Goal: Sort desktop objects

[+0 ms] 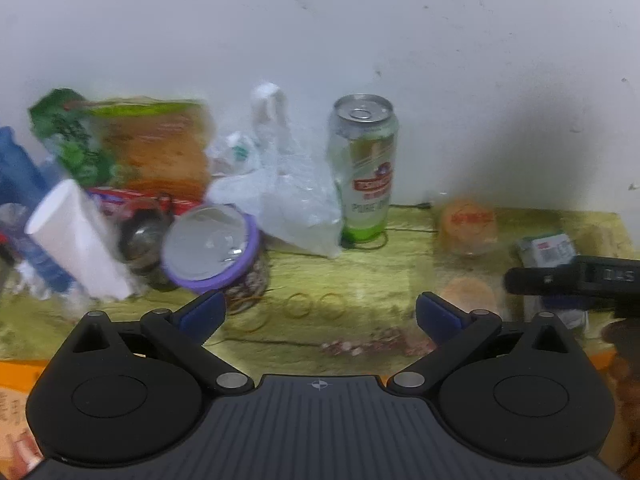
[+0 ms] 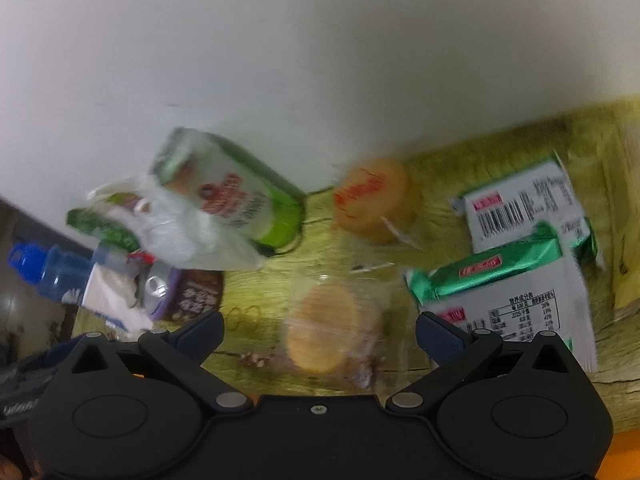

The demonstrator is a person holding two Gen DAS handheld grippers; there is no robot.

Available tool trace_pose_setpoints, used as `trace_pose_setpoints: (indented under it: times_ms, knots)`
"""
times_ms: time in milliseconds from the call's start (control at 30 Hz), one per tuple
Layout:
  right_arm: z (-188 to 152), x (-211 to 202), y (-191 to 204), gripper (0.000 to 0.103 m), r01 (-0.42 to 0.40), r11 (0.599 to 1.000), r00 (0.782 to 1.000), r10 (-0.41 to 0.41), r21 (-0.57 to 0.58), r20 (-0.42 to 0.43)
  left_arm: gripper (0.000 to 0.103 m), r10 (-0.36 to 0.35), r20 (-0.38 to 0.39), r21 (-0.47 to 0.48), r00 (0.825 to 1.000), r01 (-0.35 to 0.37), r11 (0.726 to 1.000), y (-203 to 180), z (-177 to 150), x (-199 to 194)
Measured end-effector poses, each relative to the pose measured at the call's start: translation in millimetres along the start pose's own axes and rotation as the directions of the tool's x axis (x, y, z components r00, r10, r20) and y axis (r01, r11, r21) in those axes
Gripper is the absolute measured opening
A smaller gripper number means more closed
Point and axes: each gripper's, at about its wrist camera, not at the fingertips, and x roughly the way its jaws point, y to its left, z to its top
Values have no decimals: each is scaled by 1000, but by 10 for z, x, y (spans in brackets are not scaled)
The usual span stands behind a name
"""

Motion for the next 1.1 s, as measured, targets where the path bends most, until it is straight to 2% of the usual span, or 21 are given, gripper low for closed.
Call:
trace_pose_setpoints:
  times_ms: [200,333,400,433,467,600,700,867,933,1100]
  knots:
    - [74,142,-95,103,-20,994,998,27,111,-63,100,-101,-28,47,995,102,994,-135,-26,351]
    - [124,237,-158,103,-29,982,994,48,184,-102,99,-177,-57,102,983,182,978,-281,-8,576]
    - [199,967,-598,103,-76,968,985,109,239,-131,98,-217,-87,125,972,227,966,-363,-7,693]
    - [209,1117,-657,103,-100,958,979,143,270,-146,97,-236,-104,133,966,248,960,-404,-13,750]
    - [204,1169,-649,103,-111,947,973,166,301,-161,97,-253,-122,141,960,269,953,-446,-20,808]
    - [170,1392,-626,103,-43,939,963,130,342,-236,96,-301,-171,174,938,330,928,-567,-66,930]
    - [153,1489,-606,103,9,943,960,85,332,-268,96,-323,-206,183,924,361,914,-625,-132,980]
    - [169,1629,-620,103,23,932,950,93,361,-300,90,-349,-271,181,897,403,897,-706,-227,1086]
    - [176,1685,-627,103,27,927,945,98,373,-312,90,-348,-281,186,894,406,895,-724,-232,1114]
    - [135,1673,-686,103,-15,892,938,170,452,-303,91,-349,-299,191,888,414,890,-723,-215,1153]
